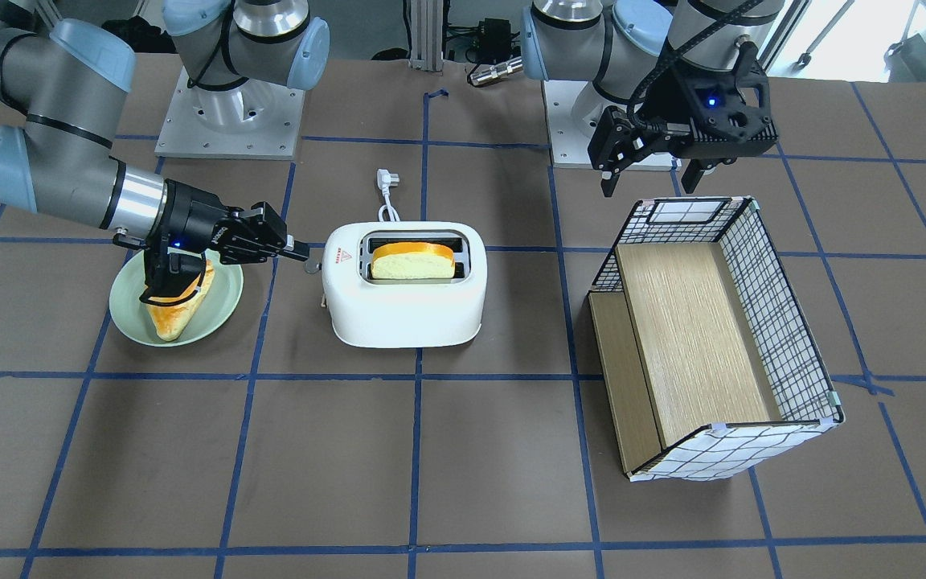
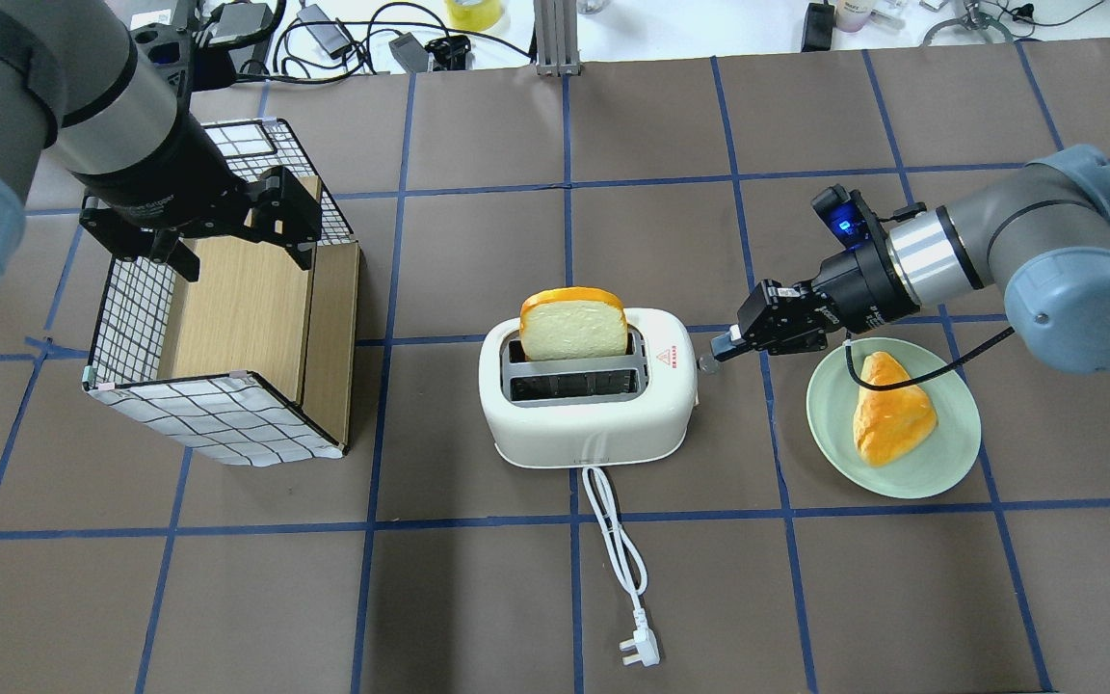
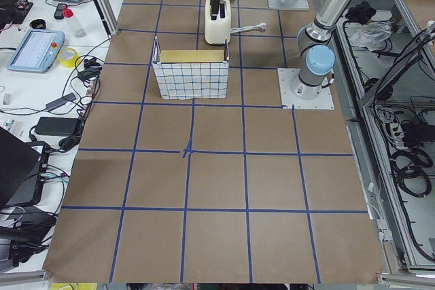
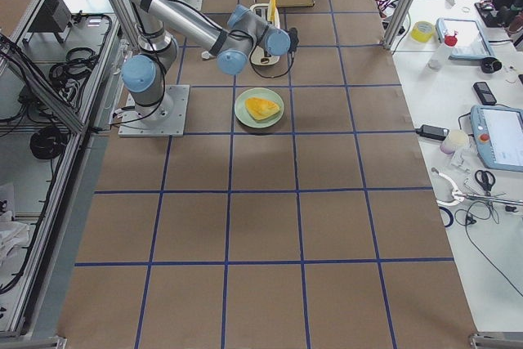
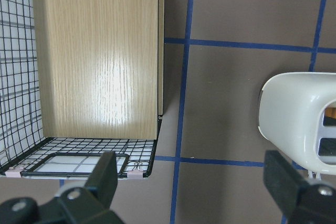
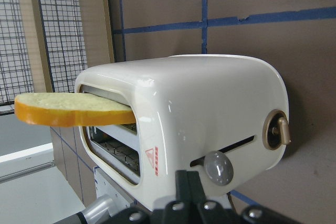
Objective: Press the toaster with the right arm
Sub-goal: 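Push the toaster lever down with the right gripper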
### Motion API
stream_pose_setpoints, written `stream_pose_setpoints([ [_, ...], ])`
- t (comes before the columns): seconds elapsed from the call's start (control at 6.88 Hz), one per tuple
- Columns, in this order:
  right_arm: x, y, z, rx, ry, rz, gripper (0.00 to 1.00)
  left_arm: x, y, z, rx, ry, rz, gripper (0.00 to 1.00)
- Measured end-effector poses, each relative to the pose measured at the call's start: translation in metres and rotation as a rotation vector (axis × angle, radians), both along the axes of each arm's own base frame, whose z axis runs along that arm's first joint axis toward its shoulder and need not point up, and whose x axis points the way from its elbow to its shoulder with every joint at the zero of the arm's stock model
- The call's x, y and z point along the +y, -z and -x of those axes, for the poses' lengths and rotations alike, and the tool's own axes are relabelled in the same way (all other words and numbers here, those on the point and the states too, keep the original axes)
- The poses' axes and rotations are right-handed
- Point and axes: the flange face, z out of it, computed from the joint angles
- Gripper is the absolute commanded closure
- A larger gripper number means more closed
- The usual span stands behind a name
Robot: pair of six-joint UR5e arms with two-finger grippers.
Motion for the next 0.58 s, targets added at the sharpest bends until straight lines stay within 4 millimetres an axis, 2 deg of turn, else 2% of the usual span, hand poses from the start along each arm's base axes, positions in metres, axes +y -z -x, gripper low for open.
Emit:
stream_pose_setpoints([
  [0.58, -0.001, 0.014, 0.0, -0.002, 0.002, 0.004, 1.0, 0.0, 0.0, 0.0, 0.0, 0.0, 0.0, 0.0],
])
